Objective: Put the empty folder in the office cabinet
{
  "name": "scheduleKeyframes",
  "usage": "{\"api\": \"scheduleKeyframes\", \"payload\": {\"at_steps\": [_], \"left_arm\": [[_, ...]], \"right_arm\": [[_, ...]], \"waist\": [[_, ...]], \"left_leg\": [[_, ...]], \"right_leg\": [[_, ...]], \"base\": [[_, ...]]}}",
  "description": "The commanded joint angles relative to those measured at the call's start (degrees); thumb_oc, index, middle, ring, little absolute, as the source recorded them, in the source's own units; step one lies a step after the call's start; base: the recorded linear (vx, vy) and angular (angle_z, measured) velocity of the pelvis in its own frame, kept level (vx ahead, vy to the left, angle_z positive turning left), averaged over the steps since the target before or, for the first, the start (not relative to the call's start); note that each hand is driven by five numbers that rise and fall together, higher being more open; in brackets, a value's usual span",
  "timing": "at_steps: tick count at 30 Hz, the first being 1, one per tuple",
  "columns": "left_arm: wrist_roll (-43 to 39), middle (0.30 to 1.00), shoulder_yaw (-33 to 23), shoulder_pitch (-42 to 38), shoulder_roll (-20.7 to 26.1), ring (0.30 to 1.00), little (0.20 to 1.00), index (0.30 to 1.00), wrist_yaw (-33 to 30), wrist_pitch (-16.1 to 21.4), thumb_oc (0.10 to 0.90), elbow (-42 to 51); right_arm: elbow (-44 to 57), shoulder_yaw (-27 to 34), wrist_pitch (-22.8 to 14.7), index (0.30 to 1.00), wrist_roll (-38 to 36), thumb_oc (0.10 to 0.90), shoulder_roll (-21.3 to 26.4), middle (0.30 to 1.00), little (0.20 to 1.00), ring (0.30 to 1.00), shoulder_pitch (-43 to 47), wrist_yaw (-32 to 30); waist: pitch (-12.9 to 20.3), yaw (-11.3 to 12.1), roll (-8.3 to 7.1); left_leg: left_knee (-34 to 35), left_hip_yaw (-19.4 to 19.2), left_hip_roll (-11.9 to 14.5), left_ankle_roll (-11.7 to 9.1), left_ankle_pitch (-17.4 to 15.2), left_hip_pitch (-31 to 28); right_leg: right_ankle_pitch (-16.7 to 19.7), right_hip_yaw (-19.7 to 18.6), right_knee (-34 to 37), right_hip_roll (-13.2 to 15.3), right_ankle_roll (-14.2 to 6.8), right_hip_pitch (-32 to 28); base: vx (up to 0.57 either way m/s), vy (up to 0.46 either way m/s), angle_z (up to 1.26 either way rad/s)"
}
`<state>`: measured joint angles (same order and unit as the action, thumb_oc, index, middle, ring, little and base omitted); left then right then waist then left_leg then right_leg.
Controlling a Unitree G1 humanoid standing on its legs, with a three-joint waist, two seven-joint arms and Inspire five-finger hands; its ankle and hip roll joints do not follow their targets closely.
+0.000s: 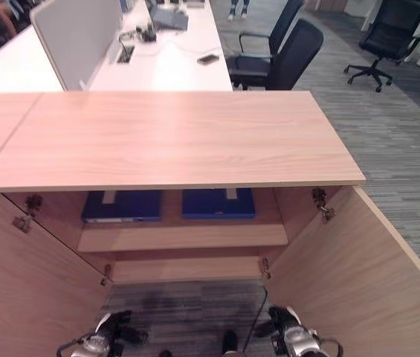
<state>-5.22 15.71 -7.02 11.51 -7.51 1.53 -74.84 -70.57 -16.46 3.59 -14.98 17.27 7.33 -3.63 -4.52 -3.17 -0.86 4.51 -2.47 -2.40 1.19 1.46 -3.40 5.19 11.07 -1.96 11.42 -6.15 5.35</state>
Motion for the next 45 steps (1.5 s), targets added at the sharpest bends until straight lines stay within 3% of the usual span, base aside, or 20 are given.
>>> {"api": "scheduleKeyframes", "payload": {"at_steps": [1, 5, 6, 9, 12, 15, 20, 26, 30, 36, 45], "left_arm": [[3.44, 0.900, -1.26, 0.18, 0.04, 0.900, 0.900, 0.900, -1.25, 0.27, 0.800, -3.43], [4.49, 0.900, -3.22, 2.19, -0.19, 0.900, 0.900, 0.900, -0.17, -0.04, 0.800, -5.72], [5.35, 0.900, -3.77, 3.39, 0.03, 0.900, 0.900, 0.900, 0.13, -0.37, 0.800, -6.48], [5.72, 0.900, -4.47, 4.34, 0.55, 0.900, 0.900, 0.900, 0.29, -0.46, 0.800, -6.98], [4.94, 0.900, -5.42, 5.31, 1.12, 0.900, 0.900, 0.900, 0.75, -0.14, 0.800, -6.03], [4.48, 0.900, -5.86, 5.64, 1.42, 0.900, 0.900, 0.900, 1.31, 0.10, 0.800, -5.89], [4.15, 0.900, -7.85, 6.24, 1.61, 0.900, 0.900, 0.900, 1.04, 0.06, 0.800, -6.60], [2.92, 0.900, -9.25, 7.00, 0.69, 0.900, 0.900, 0.900, 0.82, 0.36, 0.800, -6.01], [2.79, 0.900, -9.78, 7.21, 0.40, 0.900, 0.900, 0.900, 0.76, 0.30, 0.800, -5.79], [3.77, 0.900, -11.37, 7.81, 0.22, 0.900, 0.900, 0.900, 0.88, -0.46, 0.800, -6.26], [5.14, 0.900, -12.97, 8.21, 0.57, 0.900, 0.900, 0.900, 1.80, -1.11, 0.800, -6.26]], "right_arm": [[-2.57, 4.40, -3.07, 0.900, -7.53, 0.800, -1.91, 0.900, 0.900, 0.900, 3.92, -0.74], [-3.29, 8.04, -3.56, 0.900, -11.78, 0.800, -3.03, 0.900, 0.900, 0.900, 1.61, -0.50], [-3.29, 8.95, -4.11, 0.900, -13.00, 0.800, -3.31, 0.900, 0.900, 0.900, 0.07, -0.10], [-4.27, 10.47, -4.38, 0.900, -13.45, 0.800, -3.19, 0.900, 0.900, 0.900, -1.53, 0.35], [-6.34, 13.23, -4.39, 0.900, -13.83, 0.800, -2.30, 0.900, 0.900, 0.900, -3.04, 0.50], [-6.83, 15.30, -4.53, 0.900, -14.87, 0.800, -1.70, 0.900, 0.900, 0.900, -3.68, 0.14], [-3.22, 16.65, -6.01, 0.900, -18.46, 0.800, -0.79, 0.900, 0.900, 0.900, -3.77, -1.58], [3.03, 19.38, -7.71, 0.900, -18.12, 0.800, 3.54, 0.900, 0.900, 0.900, -5.26, -3.92], [8.37, 21.08, -8.49, 0.900, -16.86, 0.800, 6.57, 0.900, 0.900, 0.900, -6.23, -5.24], [25.37, 25.46, -10.66, 0.900, -12.34, 0.800, 13.75, 0.900, 0.900, 0.900, -8.13, -8.10], [44.41, 27.78, -12.45, 0.900, -7.21, 0.800, 20.75, 0.900, 0.900, 0.900, -9.07, -5.99]], "waist": [[0.13, 0.44, -0.83], [-0.57, -0.19, -0.19], [-1.03, -0.15, 0.65], [-0.64, 0.04, 1.28], [1.06, 0.42, 1.86], [2.78, 0.65, 1.29], [4.66, -0.49, -0.58], [5.29, -2.52, -1.25], [5.40, -3.52, -1.42], [5.53, -5.07, -1.12], [5.51, -5.72, -0.29]], "left_leg": [[0.45, 1.54, -3.06, -0.52, -7.47, -3.07], [0.49, -1.07, -3.23, 0.15, -6.71, -2.97], [0.49, -2.60, -2.33, 0.51, -6.23, -2.73], [0.49, -4.53, -1.46, 0.70, -5.80, -2.03], [0.49, -7.19, -0.54, 0.88, -5.68, -1.13], [0.49, -9.20, -0.35, 0.52, -5.76, -0.50], [0.49, -13.24, 1.09, -0.45, -5.49, -0.09], [0.49, -15.30, 3.37, -1.53, -4.98, -0.72], [0.48, -15.99, 4.32, -2.06, -4.69, -0.76], [0.45, -17.20, 5.55, -2.82, -4.31, -1.03], [0.35, -17.62, 6.34, -3.57, -3.93, -1.41]], "right_leg": [[5.91, -0.48, 3.28, -0.36, -5.36, 5.94], [4.96, 1.86, 1.54, 1.15, -5.95, 7.81], [1.59, 4.01, -3.19, 2.12, -4.71, 6.86], [-1.46, 5.00, -8.14, 3.55, -3.33, 4.11], [-3.42, 3.32, -12.66, 5.58, -3.18, 1.40], [-3.23, 2.32, -10.03, 5.95, -3.94, -2.24], [-2.58, -1.50, 1.18, 1.02, -5.16, -4.11], [-2.52, -3.96, 4.34, -2.08, -4.46, -5.01], [-2.76, -4.69, 4.91, -3.04, -4.20, -4.94], [-2.97, -6.02, 6.07, -4.55, -3.74, -5.04], [-3.56, -6.24, 6.35, -5.25, -3.18, -5.46]], "base": [[-0.13, 0.188, -0.09], [-0.21, 0.158, -0.32], [-0.12, 0.044, -0.57], [-0.15, 0.043, -0.68], [-0.07, -0.004, -0.44], [-0.01, -0.071, -0.49], [-0.01, -0.171, -0.77], [0.00, -0.127, -0.51], [-0.01, -0.086, -0.19], [0.00, -0.061, -0.16], [0.00, -0.032, -0.07]]}}
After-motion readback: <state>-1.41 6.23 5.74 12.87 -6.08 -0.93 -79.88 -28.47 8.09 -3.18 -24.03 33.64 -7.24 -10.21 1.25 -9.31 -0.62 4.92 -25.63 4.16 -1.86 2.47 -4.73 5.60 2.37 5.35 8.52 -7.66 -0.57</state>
